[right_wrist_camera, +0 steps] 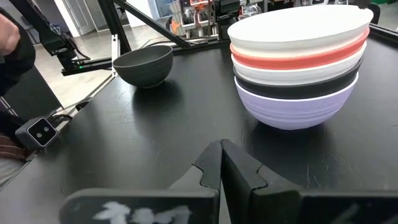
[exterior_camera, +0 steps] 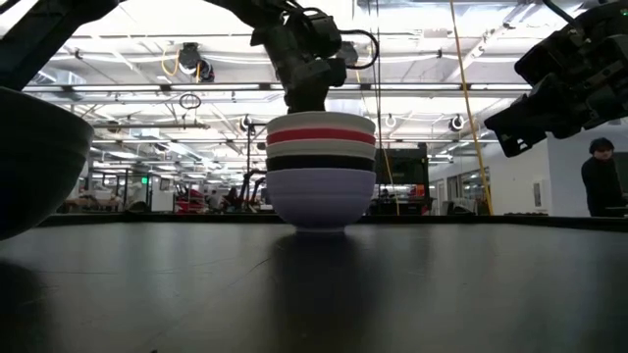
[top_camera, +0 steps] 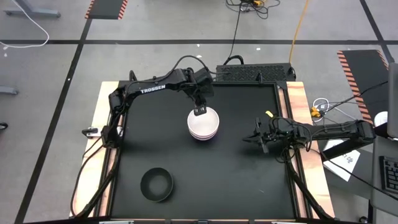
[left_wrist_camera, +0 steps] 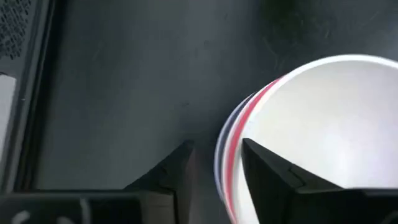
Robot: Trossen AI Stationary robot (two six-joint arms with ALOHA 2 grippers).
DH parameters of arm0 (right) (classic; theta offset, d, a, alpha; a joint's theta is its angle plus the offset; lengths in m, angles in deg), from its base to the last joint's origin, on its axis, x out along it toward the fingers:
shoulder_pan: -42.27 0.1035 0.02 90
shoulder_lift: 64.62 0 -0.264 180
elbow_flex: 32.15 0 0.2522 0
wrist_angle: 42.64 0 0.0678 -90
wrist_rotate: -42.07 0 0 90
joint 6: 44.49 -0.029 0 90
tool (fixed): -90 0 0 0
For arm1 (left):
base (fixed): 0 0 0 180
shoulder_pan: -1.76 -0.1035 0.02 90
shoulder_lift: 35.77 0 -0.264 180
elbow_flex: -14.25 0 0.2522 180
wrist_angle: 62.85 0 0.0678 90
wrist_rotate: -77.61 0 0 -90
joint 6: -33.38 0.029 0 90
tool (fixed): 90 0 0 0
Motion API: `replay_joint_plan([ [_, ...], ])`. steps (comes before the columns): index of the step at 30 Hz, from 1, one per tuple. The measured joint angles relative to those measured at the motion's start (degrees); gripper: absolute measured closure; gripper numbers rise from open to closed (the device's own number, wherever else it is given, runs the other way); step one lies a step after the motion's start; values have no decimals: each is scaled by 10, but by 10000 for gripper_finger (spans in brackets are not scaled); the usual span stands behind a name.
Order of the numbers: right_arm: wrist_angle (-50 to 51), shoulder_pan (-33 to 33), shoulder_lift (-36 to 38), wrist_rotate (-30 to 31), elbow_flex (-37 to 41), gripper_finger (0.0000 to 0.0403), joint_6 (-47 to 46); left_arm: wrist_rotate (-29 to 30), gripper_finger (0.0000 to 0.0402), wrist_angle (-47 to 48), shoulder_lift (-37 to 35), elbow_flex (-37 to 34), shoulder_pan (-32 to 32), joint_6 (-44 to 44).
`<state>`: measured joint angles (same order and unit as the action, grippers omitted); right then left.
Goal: Nest bowls inside each other
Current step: Stack the black bowl on top of the white bowl
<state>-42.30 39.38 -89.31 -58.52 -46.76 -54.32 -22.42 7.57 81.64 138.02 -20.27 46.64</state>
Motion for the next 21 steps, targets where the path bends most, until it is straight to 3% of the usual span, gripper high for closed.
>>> replay_joint_plan([
  [8, 0, 0, 0, 0, 0, 403, -17, -20, 228, 31, -42, 0, -14, 19],
  [14, -3, 0, 0, 0, 0, 403, -22, -66, 227, 6, -132, -5, -12, 17],
  [17, -5, 0, 0, 0, 0, 403, -22, -85, 227, -41, -198, -48, -10, 7],
  [21, -5, 0, 0, 0, 0, 403, -26, -59, 227, -117, -298, -144, -7, -18],
])
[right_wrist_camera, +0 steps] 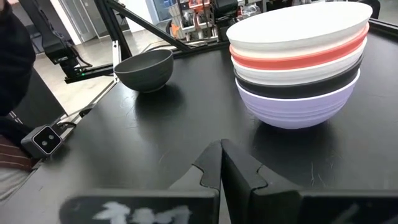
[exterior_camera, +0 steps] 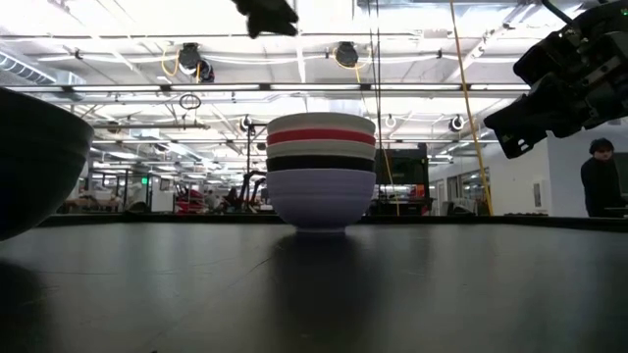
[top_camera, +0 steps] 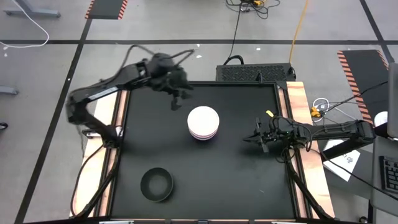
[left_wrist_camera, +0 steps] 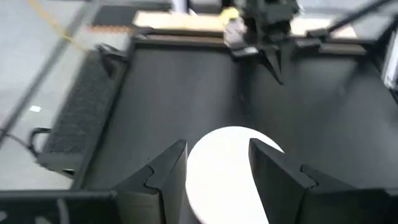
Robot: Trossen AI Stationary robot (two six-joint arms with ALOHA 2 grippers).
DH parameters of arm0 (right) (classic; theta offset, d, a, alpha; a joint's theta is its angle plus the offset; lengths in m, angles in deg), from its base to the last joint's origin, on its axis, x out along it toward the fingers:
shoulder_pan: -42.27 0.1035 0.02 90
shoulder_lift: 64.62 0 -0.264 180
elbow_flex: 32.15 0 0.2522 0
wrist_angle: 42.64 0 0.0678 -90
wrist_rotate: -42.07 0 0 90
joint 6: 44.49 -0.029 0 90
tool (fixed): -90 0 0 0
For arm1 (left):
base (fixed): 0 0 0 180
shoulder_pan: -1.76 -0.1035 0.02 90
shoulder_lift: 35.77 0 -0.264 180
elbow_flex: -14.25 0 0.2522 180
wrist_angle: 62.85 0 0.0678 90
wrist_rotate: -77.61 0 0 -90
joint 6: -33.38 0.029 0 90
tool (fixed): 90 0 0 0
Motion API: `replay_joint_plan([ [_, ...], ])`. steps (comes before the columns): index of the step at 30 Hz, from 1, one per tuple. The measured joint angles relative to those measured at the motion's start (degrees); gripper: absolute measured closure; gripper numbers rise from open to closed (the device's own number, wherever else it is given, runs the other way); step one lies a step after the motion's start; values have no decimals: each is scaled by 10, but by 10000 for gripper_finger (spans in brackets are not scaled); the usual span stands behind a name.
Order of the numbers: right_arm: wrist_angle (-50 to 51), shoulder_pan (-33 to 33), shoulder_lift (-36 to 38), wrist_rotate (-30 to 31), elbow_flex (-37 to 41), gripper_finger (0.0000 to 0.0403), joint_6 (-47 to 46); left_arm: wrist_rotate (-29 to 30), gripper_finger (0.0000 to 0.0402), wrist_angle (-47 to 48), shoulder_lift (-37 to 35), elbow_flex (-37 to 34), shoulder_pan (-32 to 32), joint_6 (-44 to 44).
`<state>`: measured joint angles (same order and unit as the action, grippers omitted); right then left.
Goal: Nest bowls inside each other
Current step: Stack the black bowl on top of the white bowl
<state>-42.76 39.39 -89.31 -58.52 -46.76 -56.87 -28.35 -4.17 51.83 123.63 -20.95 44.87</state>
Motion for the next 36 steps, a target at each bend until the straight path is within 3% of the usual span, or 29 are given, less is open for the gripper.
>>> replay_joint_plan([
  [11, -18, 0, 0, 0, 0, 403, 14, 21, 227, -221, -256, -337, -4, -78],
  [17, -22, 0, 0, 0, 0, 403, 26, 35, 227, -242, -383, -467, -4, -91],
  [29, -22, 0, 0, 0, 0, 403, 26, 42, 227, -317, -607, -677, -4, -137],
  [36, -22, 0, 0, 0, 0, 403, 26, 54, 227, -327, -688, -744, -4, -165],
])
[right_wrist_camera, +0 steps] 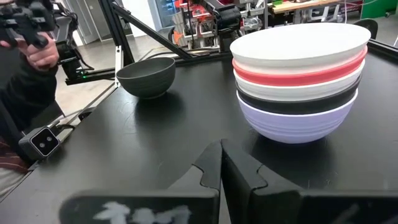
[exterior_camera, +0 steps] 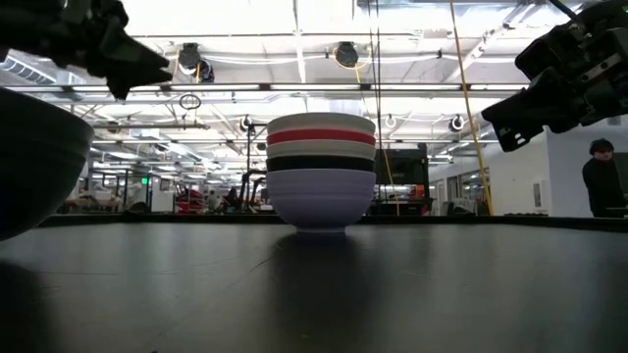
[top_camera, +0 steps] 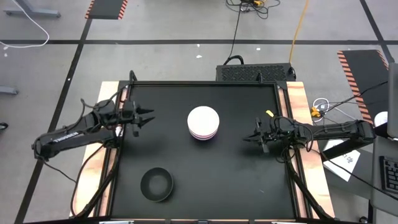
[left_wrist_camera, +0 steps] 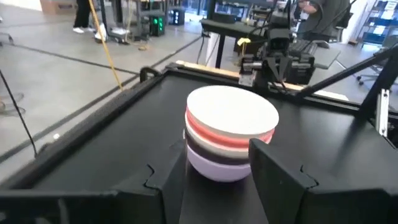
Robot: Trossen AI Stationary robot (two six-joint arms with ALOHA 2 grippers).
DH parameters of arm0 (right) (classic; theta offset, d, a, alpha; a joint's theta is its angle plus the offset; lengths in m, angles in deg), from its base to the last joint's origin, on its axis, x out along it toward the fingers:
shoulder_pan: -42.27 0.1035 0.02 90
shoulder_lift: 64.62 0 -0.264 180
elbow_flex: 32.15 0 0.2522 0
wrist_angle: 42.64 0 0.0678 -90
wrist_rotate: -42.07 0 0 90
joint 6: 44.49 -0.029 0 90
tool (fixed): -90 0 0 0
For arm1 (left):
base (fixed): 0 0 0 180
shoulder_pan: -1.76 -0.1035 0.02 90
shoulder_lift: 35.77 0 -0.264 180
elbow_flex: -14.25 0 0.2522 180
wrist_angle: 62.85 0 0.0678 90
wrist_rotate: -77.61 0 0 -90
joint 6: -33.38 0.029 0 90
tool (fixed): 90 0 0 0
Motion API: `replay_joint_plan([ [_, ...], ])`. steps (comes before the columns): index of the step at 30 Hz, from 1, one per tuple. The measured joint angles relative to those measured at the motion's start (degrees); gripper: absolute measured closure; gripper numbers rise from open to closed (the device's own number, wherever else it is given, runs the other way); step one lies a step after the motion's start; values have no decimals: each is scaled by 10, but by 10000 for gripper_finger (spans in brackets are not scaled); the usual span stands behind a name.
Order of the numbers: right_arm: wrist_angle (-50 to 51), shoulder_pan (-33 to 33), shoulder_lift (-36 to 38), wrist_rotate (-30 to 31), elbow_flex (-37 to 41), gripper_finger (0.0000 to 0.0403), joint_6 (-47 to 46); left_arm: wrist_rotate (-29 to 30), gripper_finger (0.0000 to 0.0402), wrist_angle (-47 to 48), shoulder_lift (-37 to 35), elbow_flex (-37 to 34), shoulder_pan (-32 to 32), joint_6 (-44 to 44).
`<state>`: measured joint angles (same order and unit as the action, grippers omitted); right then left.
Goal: Nest bowls inside each other
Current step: Stack the black bowl on top of the white bowl
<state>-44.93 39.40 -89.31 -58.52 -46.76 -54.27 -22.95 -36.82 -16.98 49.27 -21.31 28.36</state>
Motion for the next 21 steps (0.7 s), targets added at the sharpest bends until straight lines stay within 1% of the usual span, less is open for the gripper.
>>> replay_joint_plan([
  [5, -4, 0, 0, 0, 0, 403, 0, -27, 227, -1, -28, -44, 0, -6],
  [13, -5, 0, 0, 0, 0, 403, 0, -32, 227, -59, -61, -122, 0, -29],
  [18, -5, 0, 0, 0, 0, 403, 0, -77, 227, -88, -74, -153, 1, -32],
  [21, -5, 0, 0, 0, 0, 403, 0, -87, 227, -128, -74, -174, 5, -41],
])
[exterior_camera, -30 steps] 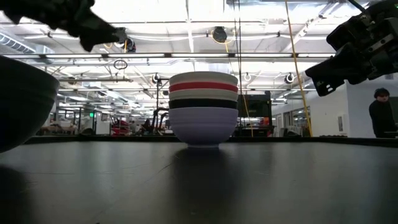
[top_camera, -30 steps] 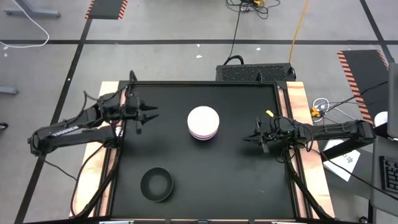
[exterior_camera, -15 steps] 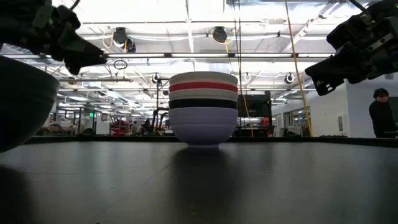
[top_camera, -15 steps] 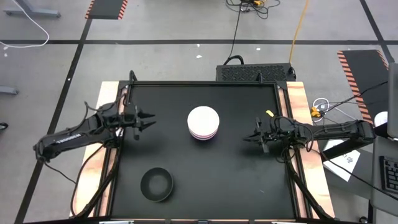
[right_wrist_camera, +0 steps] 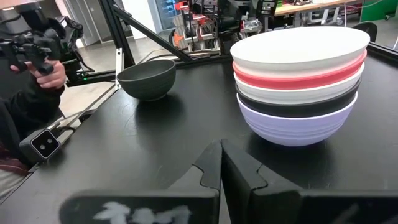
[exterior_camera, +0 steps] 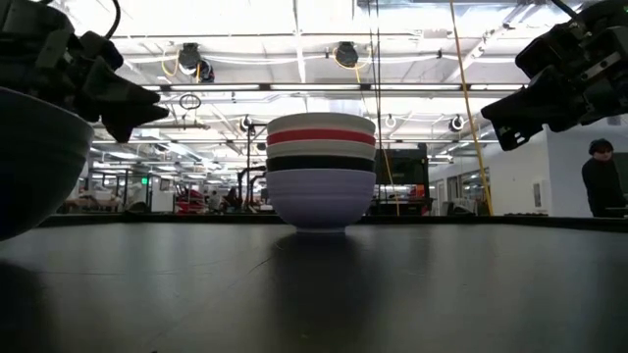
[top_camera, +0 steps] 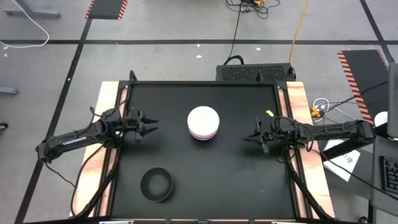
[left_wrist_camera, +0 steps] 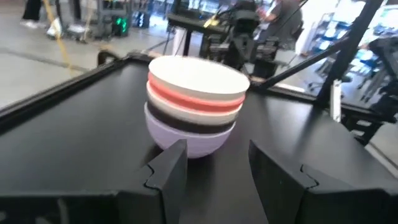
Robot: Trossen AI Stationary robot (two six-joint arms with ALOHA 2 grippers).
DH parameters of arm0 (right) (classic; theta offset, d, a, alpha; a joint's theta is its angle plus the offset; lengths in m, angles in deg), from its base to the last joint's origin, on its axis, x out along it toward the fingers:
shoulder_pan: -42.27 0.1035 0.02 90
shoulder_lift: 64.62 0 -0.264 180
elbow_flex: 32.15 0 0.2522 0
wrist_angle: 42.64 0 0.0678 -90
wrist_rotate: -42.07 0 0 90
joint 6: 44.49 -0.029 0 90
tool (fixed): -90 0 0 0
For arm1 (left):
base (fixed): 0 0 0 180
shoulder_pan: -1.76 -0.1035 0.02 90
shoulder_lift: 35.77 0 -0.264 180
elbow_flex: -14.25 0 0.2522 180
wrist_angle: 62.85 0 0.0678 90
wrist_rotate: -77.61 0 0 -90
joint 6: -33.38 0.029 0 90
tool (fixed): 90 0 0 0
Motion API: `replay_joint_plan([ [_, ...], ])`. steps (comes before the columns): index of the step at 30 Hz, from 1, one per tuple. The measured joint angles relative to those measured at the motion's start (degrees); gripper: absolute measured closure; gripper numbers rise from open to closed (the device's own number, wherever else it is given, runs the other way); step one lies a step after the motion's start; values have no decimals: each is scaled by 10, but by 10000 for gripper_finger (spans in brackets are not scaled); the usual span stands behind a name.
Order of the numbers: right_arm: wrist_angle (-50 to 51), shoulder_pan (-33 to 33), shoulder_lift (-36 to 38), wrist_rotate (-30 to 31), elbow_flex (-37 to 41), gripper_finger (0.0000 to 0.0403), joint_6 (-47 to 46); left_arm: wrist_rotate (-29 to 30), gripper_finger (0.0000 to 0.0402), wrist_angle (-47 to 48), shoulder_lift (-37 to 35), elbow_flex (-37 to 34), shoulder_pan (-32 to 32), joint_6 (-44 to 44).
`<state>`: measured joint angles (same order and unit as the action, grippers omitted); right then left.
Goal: Nest bowls inside each other
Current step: Stack the black bowl on top of the white bowl
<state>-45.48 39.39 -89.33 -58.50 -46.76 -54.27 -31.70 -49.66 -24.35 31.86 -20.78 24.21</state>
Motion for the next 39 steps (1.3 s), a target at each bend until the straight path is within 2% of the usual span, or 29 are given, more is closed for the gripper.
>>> replay_joint_plan([
  [8, 0, 0, 0, 0, 0, 403, 0, -9, 227, -77, 1, -33, 24, 13],
  [16, 1, 0, 0, 0, 0, 403, 1, -77, 227, -82, 1, -33, 69, -32],
  [21, 1, 0, 0, 0, 0, 403, 4, -88, 227, -61, 2, -33, 114, -71],
  [31, 1, 0, 0, 0, 0, 403, 1, -31, 227, -34, 12, -33, 225, -105],
  [39, 1, 0, -1, 0, 0, 403, 1, 31, 220, -77, 29, -32, 330, -94],
])
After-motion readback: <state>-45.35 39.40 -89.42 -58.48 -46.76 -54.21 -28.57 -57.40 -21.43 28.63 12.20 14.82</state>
